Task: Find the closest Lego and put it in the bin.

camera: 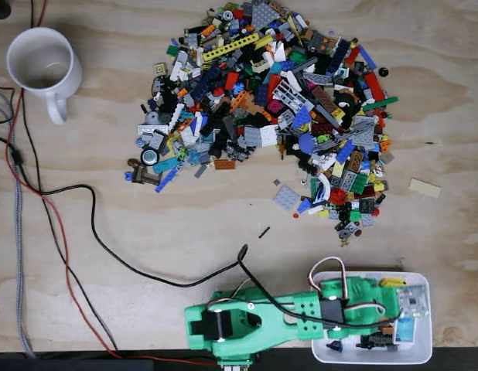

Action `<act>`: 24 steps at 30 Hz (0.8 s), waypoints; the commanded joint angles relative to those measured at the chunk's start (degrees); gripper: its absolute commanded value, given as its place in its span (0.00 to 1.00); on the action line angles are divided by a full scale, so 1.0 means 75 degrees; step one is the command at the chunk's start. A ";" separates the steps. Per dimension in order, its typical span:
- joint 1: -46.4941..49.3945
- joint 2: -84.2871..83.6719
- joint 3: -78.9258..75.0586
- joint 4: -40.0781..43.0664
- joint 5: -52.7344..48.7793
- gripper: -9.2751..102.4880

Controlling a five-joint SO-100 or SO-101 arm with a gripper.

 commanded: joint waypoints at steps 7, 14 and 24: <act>0.0516 0.0949 0.0645 -0.1230 -0.0023 0.26; -0.2109 0.1430 0.0152 -0.0445 0.0188 0.08; -0.7793 0.2461 0.1605 0.0117 0.0680 0.08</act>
